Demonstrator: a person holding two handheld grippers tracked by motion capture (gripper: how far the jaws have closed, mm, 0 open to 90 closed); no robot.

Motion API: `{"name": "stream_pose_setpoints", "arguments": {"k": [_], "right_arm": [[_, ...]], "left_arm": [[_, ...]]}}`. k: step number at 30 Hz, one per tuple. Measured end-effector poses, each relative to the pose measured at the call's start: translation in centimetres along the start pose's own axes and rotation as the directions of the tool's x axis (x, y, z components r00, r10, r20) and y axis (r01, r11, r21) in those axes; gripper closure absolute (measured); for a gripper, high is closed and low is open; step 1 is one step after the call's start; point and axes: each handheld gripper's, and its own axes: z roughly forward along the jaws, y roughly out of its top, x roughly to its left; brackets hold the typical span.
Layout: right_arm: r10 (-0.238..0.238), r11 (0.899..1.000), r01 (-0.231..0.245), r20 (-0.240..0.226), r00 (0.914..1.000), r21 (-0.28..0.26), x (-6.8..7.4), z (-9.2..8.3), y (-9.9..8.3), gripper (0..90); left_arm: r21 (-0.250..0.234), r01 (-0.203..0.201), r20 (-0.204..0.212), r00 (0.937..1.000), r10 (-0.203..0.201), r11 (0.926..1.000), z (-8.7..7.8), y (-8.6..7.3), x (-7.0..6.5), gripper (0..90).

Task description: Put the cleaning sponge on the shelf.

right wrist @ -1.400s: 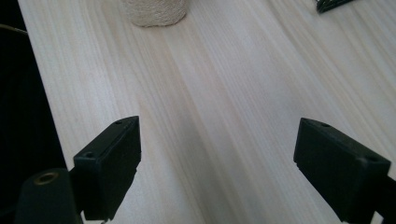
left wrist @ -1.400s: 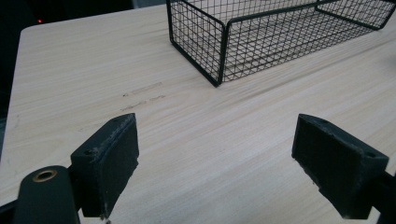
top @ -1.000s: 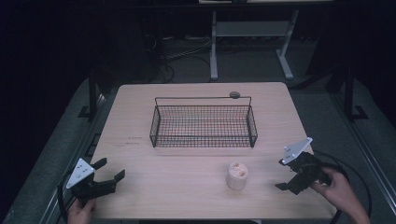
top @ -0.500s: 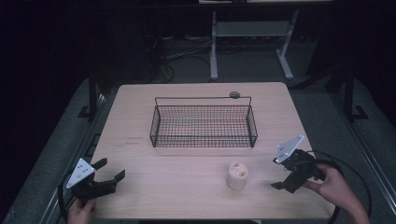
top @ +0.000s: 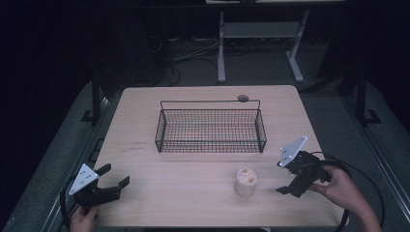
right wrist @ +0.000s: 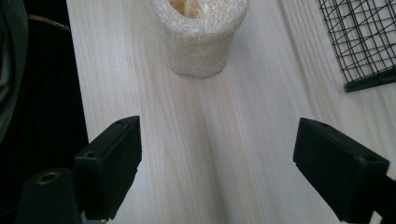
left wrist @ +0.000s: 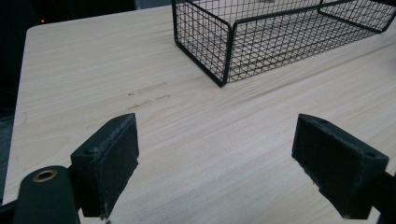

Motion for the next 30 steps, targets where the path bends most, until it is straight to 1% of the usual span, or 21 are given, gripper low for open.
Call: {"name": "stream_pose_setpoints", "arguments": {"k": [4, 6, 9, 17, 22, 30], "right_arm": [[-0.012, 1.000, 0.012, -0.010, 0.9999, 0.008, 0.0, 0.0, 0.5, 15.0], [-0.014, 1.000, 0.014, -0.007, 0.9999, 0.011, 0.0, 0.0, 0.7, 15.0], [-0.019, 1.000, 0.019, -0.022, 0.9996, 0.018, -0.1, 0.1, 1.2, 15.0], [-0.025, 1.000, 0.025, -0.031, 0.9992, 0.016, -0.2, 0.0, 2.1, 15.0], [-0.036, 0.999, 0.037, -0.037, 0.9987, 0.030, -0.2, 0.2, 2.8, 15.0], [-0.055, 0.998, 0.056, -0.044, 0.9975, 0.034, -0.3, 0.3, 3.8, 15.0]], "left_arm": [[-0.005, -0.001, -0.005, 1.0000, 0.001, 1.0000, -0.1, 0.0, 0.1, 14.0], [-0.007, 0.002, -0.006, 1.0000, -0.002, 1.0000, -0.2, 0.0, 0.1, 13.9], [-0.008, 0.005, -0.007, 1.0000, -0.005, 1.0000, -0.2, 0.0, 0.1, 13.9], [-0.010, 0.006, -0.008, 0.9999, -0.006, 0.9999, -0.2, 0.0, 0.2, 13.9], [-0.009, 0.006, -0.008, 0.9999, -0.006, 0.9999, -0.3, 0.0, 0.2, 13.9], [-0.009, 0.005, -0.008, 1.0000, -0.005, 1.0000, -0.3, 0.0, 0.3, 13.9]]}}
